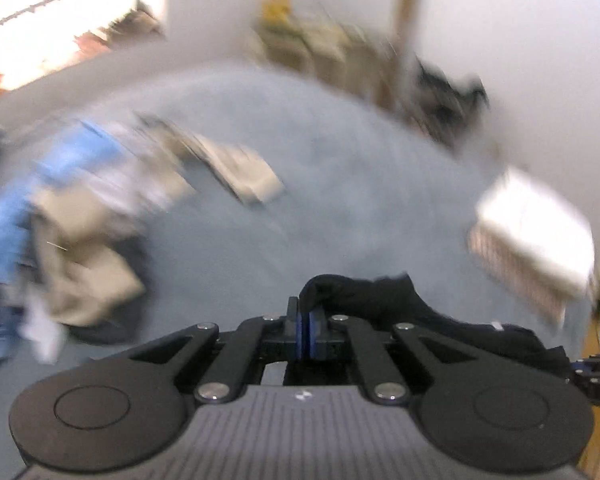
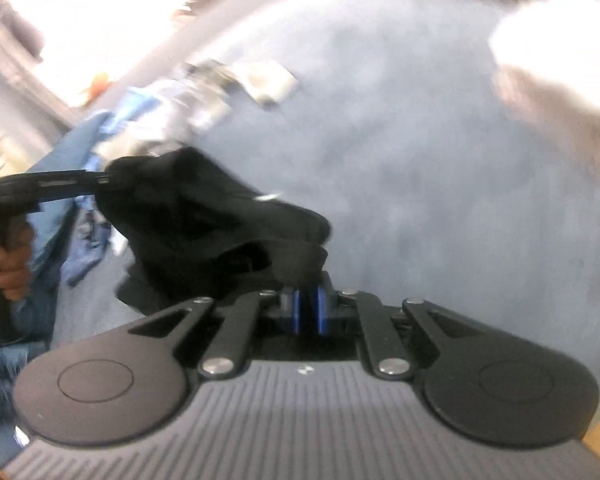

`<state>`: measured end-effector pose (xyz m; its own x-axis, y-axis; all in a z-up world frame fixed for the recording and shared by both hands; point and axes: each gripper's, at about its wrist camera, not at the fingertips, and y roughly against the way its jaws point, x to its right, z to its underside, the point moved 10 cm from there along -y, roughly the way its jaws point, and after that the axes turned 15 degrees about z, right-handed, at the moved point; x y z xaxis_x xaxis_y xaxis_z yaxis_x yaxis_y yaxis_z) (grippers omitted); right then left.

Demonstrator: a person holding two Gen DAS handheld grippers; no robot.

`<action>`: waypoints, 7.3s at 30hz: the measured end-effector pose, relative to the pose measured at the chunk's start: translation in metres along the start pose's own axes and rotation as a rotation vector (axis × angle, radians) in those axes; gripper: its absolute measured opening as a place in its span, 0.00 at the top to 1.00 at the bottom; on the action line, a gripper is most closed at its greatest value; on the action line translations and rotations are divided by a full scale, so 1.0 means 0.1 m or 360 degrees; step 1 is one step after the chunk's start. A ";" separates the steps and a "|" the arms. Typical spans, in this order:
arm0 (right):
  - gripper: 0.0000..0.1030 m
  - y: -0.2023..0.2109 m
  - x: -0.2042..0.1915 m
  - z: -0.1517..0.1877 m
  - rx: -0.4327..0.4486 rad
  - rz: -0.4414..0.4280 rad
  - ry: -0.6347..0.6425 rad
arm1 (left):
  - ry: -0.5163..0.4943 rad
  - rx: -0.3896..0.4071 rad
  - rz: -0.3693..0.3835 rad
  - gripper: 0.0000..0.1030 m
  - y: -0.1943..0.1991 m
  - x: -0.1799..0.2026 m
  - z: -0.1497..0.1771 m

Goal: Fold clothes

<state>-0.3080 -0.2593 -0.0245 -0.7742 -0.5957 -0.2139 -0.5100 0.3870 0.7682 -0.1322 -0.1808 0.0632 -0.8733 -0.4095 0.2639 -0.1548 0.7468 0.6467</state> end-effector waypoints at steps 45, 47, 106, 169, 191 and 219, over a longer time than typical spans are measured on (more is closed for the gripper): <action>0.94 0.11 -0.72 -1.29 0.0380 -0.0193 0.1018 | 0.0118 0.0193 -0.0454 0.96 1.30 -0.22 0.69; 0.94 -0.37 -0.90 -1.27 0.0365 -0.0165 0.1020 | 0.0105 0.0123 -0.0450 0.96 0.91 -0.64 0.78; 0.46 -0.89 1.99 1.59 -0.0954 -0.0129 0.0670 | 0.1240 -0.0470 -0.0254 0.94 0.73 1.50 4.80; 0.97 -0.25 -0.55 -2.85 -0.0117 -0.1313 -0.0126 | 0.0895 0.1074 -0.0409 0.98 2.56 -0.63 -0.41; 0.97 0.31 0.85 -1.43 -0.0235 -0.1198 -0.0277 | 0.0978 0.0536 -0.0438 0.98 1.85 0.65 1.51; 0.69 -1.25 1.77 1.03 -0.0891 -0.0324 0.0187 | 0.1046 -0.0687 -0.0336 0.79 0.19 0.43 4.04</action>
<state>-0.4195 -0.3402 -0.2209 -0.6189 -0.7049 -0.3465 -0.3441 -0.1533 0.9263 -0.3593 0.0274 -0.2022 -0.3753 -0.8432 0.3849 0.0229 0.4067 0.9133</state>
